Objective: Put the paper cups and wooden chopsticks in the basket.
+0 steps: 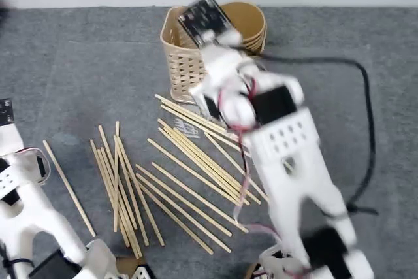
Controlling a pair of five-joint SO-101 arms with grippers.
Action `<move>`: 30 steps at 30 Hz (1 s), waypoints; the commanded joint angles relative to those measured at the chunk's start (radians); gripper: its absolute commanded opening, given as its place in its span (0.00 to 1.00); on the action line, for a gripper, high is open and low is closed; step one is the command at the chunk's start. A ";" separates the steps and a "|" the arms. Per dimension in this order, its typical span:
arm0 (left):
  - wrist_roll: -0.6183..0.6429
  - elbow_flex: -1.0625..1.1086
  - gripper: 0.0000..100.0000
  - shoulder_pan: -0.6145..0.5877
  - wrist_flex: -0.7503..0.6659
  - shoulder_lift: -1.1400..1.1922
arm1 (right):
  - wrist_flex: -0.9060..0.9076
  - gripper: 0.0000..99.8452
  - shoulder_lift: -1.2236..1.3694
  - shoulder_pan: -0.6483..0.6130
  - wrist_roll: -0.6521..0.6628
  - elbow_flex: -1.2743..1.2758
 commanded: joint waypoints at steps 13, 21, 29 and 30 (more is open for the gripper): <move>0.005 0.004 0.07 0.008 -0.018 -0.028 | 0.246 0.23 0.757 -0.010 0.158 -1.056; 0.005 0.004 0.07 0.008 -0.018 -0.028 | 0.246 0.23 0.886 0.024 0.158 -1.108; 0.005 0.015 0.07 0.008 -0.018 -0.032 | 0.246 0.17 0.943 0.090 0.215 -1.108; 0.005 0.019 0.07 0.008 -0.018 -0.032 | 0.246 0.13 0.947 0.096 0.215 -1.108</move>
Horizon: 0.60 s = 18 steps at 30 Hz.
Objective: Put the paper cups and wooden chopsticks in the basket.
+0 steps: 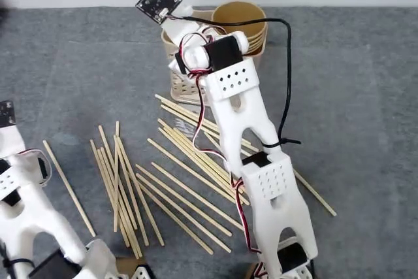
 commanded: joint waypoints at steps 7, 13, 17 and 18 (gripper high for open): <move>0.005 -0.002 0.07 0.008 -0.018 -0.032 | 0.018 0.01 -0.005 0.094 0.098 -0.028; 0.005 -0.002 0.07 0.008 -0.018 -0.034 | 0.110 0.01 -0.010 0.124 0.206 -0.037; 0.005 -0.002 0.07 0.008 -0.018 -0.034 | 0.122 0.01 -0.050 0.163 0.221 -0.029; 0.005 -0.002 0.07 0.008 -0.018 -0.034 | 0.122 0.01 -0.067 0.171 0.224 -0.028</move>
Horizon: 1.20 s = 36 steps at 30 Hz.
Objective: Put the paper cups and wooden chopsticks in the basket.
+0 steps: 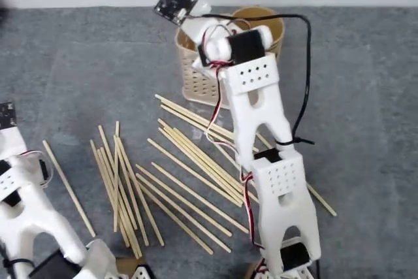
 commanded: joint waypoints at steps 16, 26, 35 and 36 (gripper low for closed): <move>0.006 -0.015 0.07 0.009 -0.018 -0.034 | 0.064 0.01 -0.357 0.058 0.094 0.385; 0.006 -0.015 0.07 0.009 -0.018 -0.035 | 0.065 0.01 -0.489 0.044 0.140 0.511; 0.006 -0.016 0.07 0.009 -0.018 -0.035 | 0.061 0.21 -0.512 -0.012 -0.017 0.491; 0.006 -0.016 0.07 0.009 -0.018 -0.035 | 0.058 0.23 -0.521 -0.025 -0.034 0.486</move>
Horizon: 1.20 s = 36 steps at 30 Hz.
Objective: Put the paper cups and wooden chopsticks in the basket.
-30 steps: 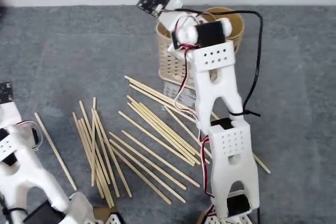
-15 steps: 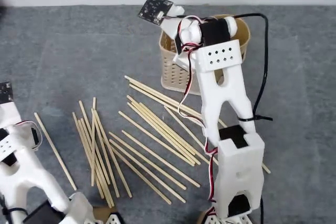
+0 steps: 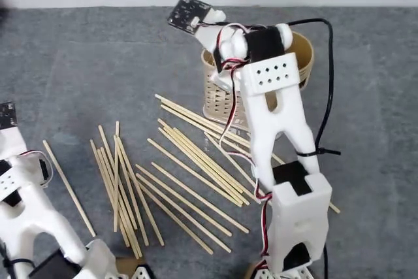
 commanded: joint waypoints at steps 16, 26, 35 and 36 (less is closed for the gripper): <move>0.006 -0.012 0.07 0.008 -0.018 -0.032 | 0.044 0.27 -0.357 -0.232 -0.290 0.123; 0.006 0.019 0.07 0.008 -0.018 -0.034 | 0.010 0.27 -0.567 -0.344 -0.422 0.687; 0.006 0.044 0.07 0.009 -0.018 -0.035 | -0.406 0.27 -0.444 -0.344 -0.491 1.054; 0.006 0.045 0.07 0.008 -0.018 -0.035 | -0.449 0.27 -0.418 -0.343 -0.493 1.068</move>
